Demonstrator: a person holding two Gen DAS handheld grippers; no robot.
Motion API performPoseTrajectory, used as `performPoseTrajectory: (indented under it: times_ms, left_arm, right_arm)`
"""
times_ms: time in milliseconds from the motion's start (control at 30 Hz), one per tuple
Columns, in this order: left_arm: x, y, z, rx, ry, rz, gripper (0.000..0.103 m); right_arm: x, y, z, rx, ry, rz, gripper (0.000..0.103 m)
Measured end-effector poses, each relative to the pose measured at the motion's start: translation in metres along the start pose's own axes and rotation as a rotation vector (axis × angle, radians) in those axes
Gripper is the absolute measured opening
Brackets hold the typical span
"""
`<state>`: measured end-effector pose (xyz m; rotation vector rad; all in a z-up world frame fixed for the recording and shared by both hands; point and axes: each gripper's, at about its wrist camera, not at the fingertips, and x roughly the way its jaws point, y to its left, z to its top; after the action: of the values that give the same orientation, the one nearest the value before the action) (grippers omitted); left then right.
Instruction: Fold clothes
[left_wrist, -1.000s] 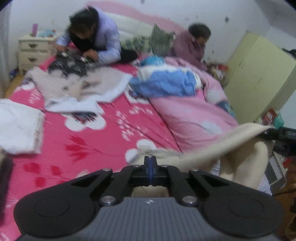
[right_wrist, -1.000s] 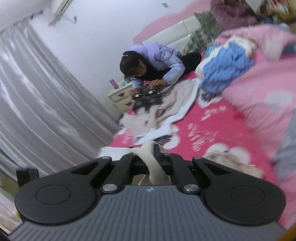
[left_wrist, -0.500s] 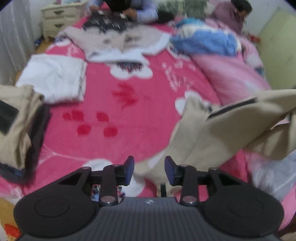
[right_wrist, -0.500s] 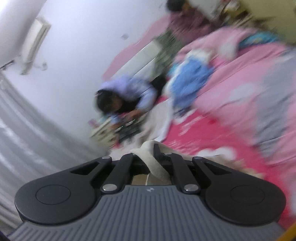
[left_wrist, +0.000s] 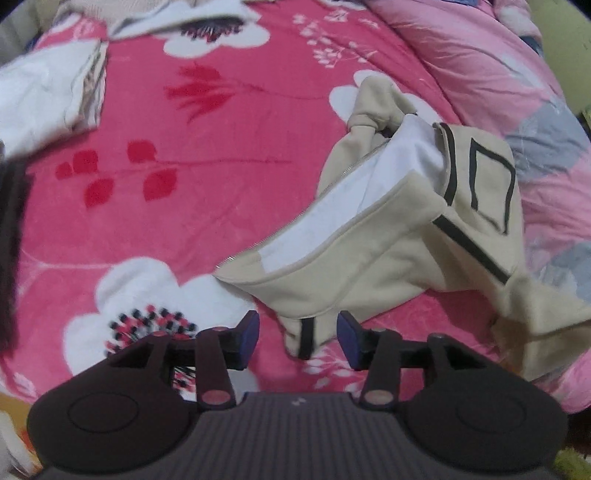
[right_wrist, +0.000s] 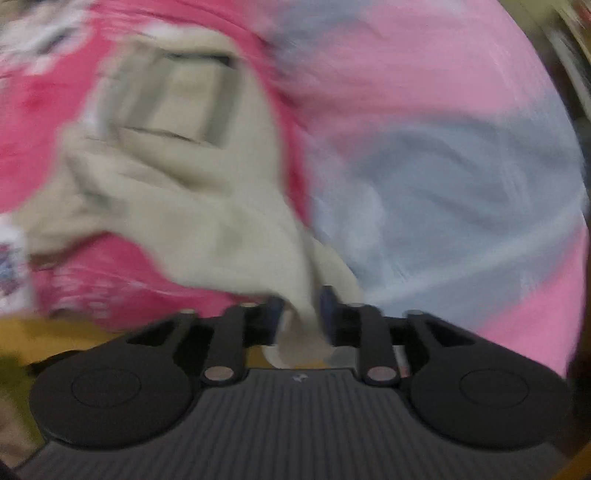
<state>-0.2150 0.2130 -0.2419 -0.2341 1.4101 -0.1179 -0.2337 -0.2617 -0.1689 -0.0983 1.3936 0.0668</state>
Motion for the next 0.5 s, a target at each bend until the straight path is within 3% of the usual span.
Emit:
performPoseTrajectory:
  times_ms: [67, 167, 333, 433, 500]
  left_arm:
    - [0.005, -0.003, 0.005, -0.045, 0.009, -0.032, 0.049]
    - [0.01, -0.011, 0.012, -0.125, -0.003, -0.101, 0.052]
    - [0.017, -0.028, 0.012, -0.252, -0.04, -0.16, 0.053]
    - [0.023, -0.038, 0.007, -0.315, -0.057, -0.18, 0.055]
    - [0.029, -0.045, 0.004, -0.332, -0.06, -0.211, 0.059]
  right_arm:
    - [-0.022, 0.019, 0.018, -0.126, -0.097, 0.11, 0.066]
    - [-0.026, 0.057, 0.057, -0.303, -0.169, 0.255, 0.078]
    - [0.056, 0.132, 0.099, -0.567, -0.128, 0.392, 0.079]
    - [0.128, 0.16, 0.107, -0.654, -0.053, 0.361, 0.078]
    - [0.167, 0.169, 0.109, -0.67, -0.002, 0.297, 0.068]
